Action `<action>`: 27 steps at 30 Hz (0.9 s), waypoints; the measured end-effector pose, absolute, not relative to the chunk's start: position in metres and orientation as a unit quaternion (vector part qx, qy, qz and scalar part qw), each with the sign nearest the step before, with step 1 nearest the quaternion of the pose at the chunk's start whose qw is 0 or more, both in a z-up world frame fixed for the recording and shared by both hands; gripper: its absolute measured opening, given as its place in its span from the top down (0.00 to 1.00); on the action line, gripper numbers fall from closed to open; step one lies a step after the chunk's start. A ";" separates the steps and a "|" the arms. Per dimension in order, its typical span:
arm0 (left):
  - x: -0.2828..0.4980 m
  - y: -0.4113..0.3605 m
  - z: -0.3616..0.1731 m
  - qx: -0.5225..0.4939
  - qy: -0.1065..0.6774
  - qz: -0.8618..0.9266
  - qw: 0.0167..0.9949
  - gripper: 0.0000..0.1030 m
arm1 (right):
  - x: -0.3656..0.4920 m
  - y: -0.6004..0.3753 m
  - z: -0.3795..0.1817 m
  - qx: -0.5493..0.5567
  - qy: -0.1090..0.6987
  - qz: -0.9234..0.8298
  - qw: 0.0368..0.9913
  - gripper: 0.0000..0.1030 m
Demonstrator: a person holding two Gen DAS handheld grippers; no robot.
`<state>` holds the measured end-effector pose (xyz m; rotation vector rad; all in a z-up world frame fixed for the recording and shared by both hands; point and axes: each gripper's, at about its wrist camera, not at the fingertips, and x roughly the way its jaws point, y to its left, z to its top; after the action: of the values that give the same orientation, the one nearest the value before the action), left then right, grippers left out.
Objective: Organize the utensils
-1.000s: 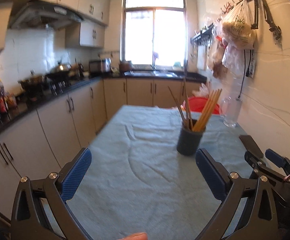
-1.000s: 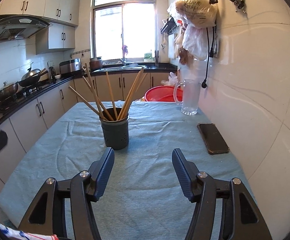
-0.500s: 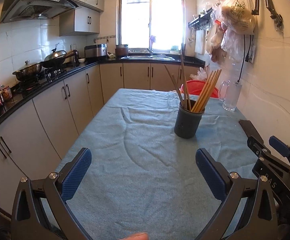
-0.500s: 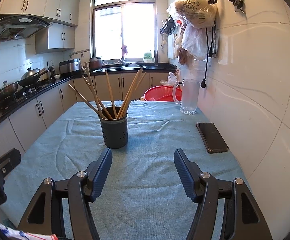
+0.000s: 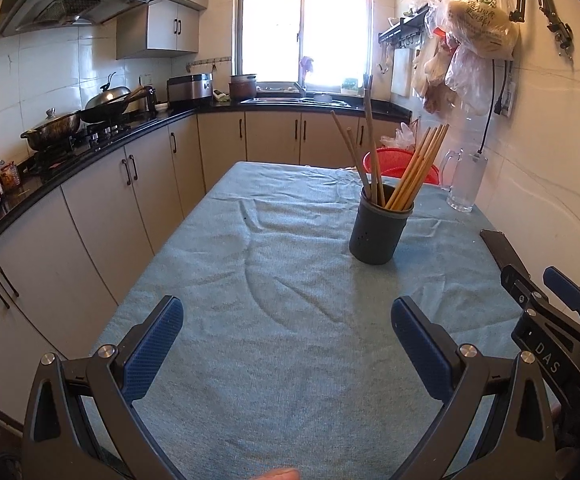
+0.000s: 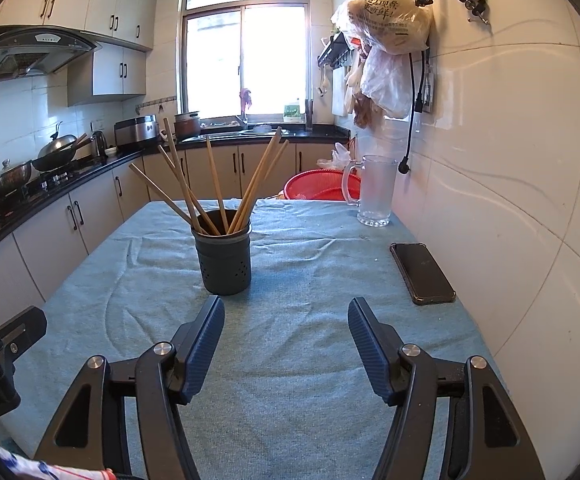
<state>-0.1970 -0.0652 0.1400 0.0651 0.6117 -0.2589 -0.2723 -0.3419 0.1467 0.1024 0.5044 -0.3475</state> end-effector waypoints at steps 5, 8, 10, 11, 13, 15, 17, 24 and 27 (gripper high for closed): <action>-0.194 -0.066 0.137 0.035 0.304 -0.127 0.944 0.00 | -0.272 -0.342 0.146 0.051 0.248 -0.172 0.952 0.33; -0.193 -0.067 0.135 0.036 0.306 -0.128 0.943 0.00 | -0.270 -0.343 0.145 0.052 0.247 -0.173 0.952 0.33; -0.192 -0.068 0.134 0.036 0.308 -0.128 0.942 0.00 | -0.270 -0.343 0.144 0.052 0.247 -0.174 0.952 0.33; -0.192 -0.068 0.134 0.036 0.309 -0.128 0.942 0.00 | -0.269 -0.343 0.144 0.052 0.247 -0.175 0.952 0.33; -0.191 -0.068 0.132 0.036 0.311 -0.127 0.941 0.00 | -0.268 -0.344 0.142 0.052 0.249 -0.175 0.951 0.33; -0.190 -0.069 0.132 0.036 0.313 -0.127 0.940 0.00 | -0.267 -0.344 0.142 0.053 0.250 -0.175 0.951 0.33; -0.189 -0.069 0.131 0.035 0.315 -0.127 0.940 0.00 | -0.265 -0.344 0.142 0.052 0.252 -0.174 0.950 0.33; -0.187 -0.070 0.130 0.035 0.318 -0.127 0.939 0.00 | -0.263 -0.344 0.141 0.050 0.254 -0.173 0.950 0.33; -0.187 -0.070 0.130 0.036 0.317 -0.126 0.939 0.00 | -0.263 -0.344 0.140 0.050 0.255 -0.174 0.950 0.33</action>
<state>-0.1868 -0.0704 0.1298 0.0743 0.6476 -0.2564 -0.2632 -0.3441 0.1404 0.1016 0.5194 -0.3531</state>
